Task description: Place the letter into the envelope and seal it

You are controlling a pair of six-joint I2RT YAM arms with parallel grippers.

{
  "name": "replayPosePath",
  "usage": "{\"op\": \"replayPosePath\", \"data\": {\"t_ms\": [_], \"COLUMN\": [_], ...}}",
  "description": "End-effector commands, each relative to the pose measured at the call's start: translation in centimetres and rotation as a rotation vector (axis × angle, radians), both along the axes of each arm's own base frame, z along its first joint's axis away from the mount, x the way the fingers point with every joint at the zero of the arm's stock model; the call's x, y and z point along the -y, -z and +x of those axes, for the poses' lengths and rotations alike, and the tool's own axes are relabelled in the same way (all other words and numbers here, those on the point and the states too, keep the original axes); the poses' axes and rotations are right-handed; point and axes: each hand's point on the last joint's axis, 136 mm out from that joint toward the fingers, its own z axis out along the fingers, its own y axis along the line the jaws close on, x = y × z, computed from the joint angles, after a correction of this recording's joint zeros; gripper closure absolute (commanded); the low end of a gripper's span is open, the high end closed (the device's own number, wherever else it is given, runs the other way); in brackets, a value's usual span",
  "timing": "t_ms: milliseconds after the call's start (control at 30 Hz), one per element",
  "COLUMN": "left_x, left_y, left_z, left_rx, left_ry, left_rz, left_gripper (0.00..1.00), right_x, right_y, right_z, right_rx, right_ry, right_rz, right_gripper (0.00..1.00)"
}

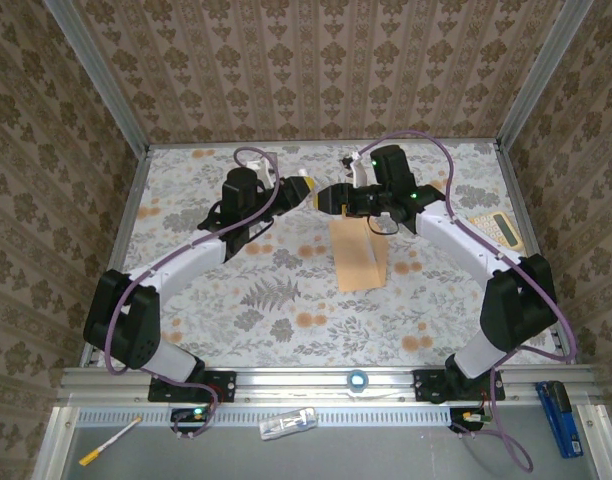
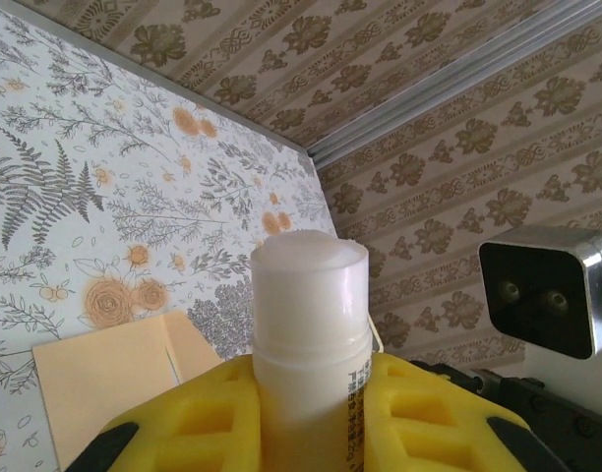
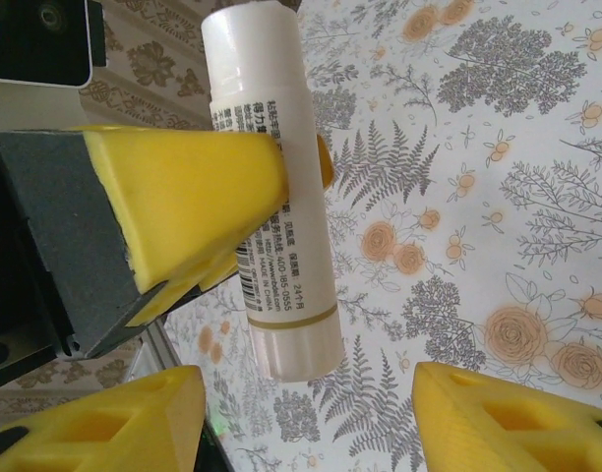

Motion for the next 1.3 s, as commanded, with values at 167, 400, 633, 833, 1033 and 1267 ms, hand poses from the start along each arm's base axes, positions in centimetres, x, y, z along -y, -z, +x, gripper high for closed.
{"op": "replayPosePath", "data": {"t_ms": [167, 400, 633, 833, 1033, 1267], "left_x": [0.1, 0.3, 0.3, 0.3, 0.2, 0.0], "left_y": [-1.1, -1.2, -1.2, -1.5, -1.6, -1.6], "left_z": [0.2, 0.2, 0.1, 0.2, 0.2, 0.4], "left_rx": [0.015, 0.01, 0.011, 0.012, 0.016, 0.014], "left_ry": [-0.021, -0.015, -0.012, -0.016, -0.021, -0.03], "left_rz": [-0.086, -0.109, -0.114, -0.128, -0.134, -0.142], "left_gripper": [1.0, 1.0, 1.0, 1.0, 1.0, 1.0], "right_x": [-1.2, -1.6, -1.8, -2.1, -2.1, -2.1], "right_y": [-1.1, -1.2, -1.6, -1.8, -1.6, -1.5], "right_z": [1.1, 1.6, 1.9, 2.0, 1.8, 1.6], "right_rx": [0.029, 0.025, 0.026, 0.021, 0.012, 0.005], "right_ry": [0.007, 0.002, 0.002, -0.003, -0.001, -0.009], "right_rz": [0.038, 0.043, 0.06, 0.081, 0.081, 0.088], "right_gripper": [0.45, 0.52, 0.6, 0.65, 0.59, 0.61]}}
